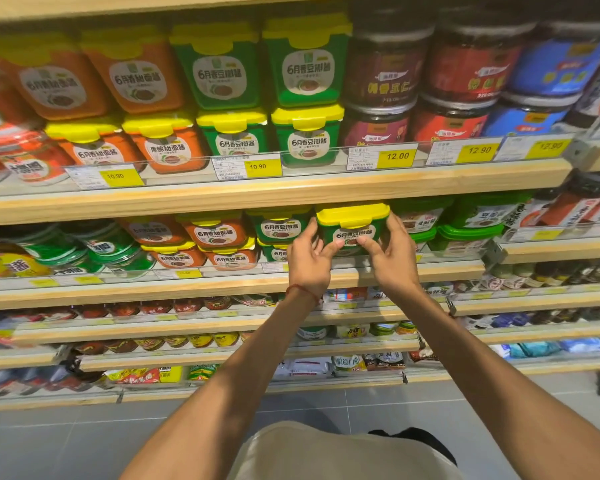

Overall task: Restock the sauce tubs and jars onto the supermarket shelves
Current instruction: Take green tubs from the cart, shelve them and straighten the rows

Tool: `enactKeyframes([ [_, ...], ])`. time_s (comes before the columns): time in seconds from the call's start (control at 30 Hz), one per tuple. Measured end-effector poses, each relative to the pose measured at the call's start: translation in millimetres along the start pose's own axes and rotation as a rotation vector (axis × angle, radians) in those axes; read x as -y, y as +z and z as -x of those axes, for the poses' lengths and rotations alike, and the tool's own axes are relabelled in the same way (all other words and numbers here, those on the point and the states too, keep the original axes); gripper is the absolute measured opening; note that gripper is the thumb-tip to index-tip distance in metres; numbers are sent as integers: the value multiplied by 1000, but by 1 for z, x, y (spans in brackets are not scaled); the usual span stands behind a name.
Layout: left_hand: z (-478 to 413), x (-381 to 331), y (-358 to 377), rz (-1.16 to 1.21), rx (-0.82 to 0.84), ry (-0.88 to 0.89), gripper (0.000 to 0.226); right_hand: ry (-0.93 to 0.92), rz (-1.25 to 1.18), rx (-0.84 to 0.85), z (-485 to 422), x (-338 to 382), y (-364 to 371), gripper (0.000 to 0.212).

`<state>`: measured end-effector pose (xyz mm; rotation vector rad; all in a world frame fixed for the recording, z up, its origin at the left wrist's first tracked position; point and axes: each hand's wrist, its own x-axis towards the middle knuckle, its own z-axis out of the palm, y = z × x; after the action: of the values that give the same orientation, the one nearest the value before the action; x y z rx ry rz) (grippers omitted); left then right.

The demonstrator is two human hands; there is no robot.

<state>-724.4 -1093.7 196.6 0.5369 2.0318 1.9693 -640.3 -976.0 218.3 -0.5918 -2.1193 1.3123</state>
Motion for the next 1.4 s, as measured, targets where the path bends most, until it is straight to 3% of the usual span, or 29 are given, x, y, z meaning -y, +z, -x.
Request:
enactKeyframes([
  [0.13, -5, 1, 2, -21, -37, -1, 62, 202, -257, -166, 1, 4, 4, 67],
  [0.33, -10, 2, 9, -62, -159, 15, 62, 233, -226, -241, -1, -1, 11, 52],
  [0.53, -17, -2, 14, -80, -252, -61, 49, 257, -264, -101, -4, -10, 12, 58],
  [0.7, -16, -10, 27, -108, -326, -79, 46, 150, -42, 101, 5, -25, 6, 76],
  [0.83, -15, -14, 27, -198, -365, -35, 39, 170, 12, 199, 4, -23, -6, 80],
  [1.07, -11, -18, 28, -263, -379, -29, 34, 211, -9, 277, 4, -16, -16, 85],
  [1.4, 5, -14, 16, -134, -239, -110, 48, 205, -27, 278, 7, -20, -19, 79],
])
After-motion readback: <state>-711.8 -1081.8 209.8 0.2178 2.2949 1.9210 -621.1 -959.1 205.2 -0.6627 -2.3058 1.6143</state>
